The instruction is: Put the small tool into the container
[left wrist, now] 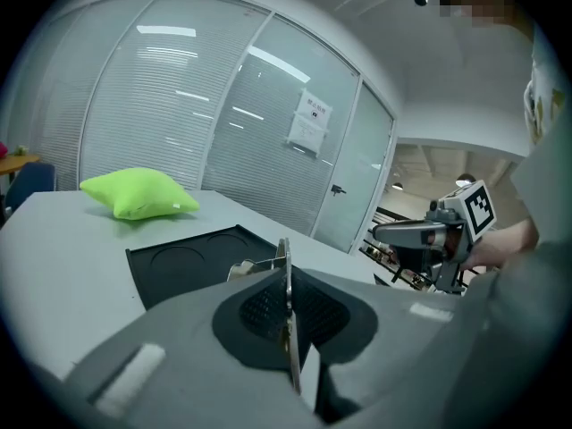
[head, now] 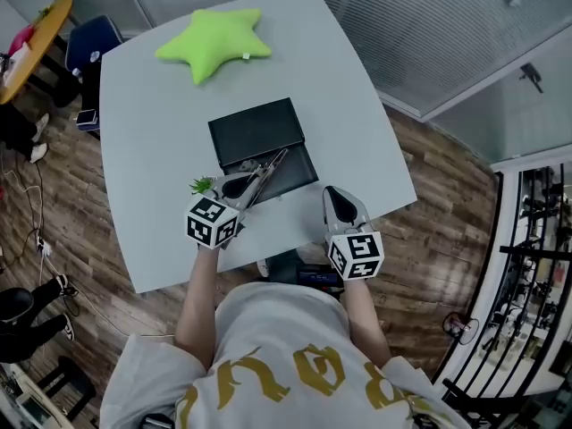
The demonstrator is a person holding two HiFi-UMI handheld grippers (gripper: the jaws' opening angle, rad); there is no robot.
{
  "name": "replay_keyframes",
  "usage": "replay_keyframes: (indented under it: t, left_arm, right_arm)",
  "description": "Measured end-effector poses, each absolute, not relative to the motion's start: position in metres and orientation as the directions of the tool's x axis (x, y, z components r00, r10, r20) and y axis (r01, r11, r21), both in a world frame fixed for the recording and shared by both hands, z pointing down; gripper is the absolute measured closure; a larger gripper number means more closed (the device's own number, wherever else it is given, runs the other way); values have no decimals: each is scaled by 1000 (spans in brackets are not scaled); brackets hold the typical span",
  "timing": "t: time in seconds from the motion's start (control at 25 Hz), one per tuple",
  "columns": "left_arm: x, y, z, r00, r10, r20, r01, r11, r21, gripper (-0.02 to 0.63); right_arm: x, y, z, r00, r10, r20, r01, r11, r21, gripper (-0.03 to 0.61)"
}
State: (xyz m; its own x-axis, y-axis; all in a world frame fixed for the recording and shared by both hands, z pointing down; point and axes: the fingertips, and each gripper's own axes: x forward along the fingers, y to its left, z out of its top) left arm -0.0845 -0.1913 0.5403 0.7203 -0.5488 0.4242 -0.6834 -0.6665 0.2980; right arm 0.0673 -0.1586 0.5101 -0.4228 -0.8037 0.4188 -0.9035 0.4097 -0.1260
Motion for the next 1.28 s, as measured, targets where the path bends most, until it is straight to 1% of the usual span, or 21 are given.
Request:
replay_keyframes:
  t: [0.08, 0.24, 0.32, 0.8, 1.28]
  left_arm:
    - [-82, -192, 548, 720, -526, 454, -674, -686, 274, 606]
    - [-76, -191, 564, 698, -463, 546, -632, -757, 166, 606]
    - [-71, -193, 570, 693, -439, 572, -615, -774, 150, 606]
    - [-66, -201, 598, 709, -352, 612, -584, -779, 228, 606]
    - [-44, -198, 627, 714, -207, 669, -501, -819, 281, 606]
  right_arm:
    - [68, -162, 514, -422, -799, 428, -904, 407, -132, 555]
    - [70, -169, 522, -432, -786, 442, -900, 407, -156, 555]
    - [72, -173, 526, -437, -779, 450, -898, 410, -161, 555]
    - [65, -189, 551, -449, -745, 494, -890, 420, -177, 555]
    - [72, -201, 568, -441, -725, 530, -894, 406, -189, 555]
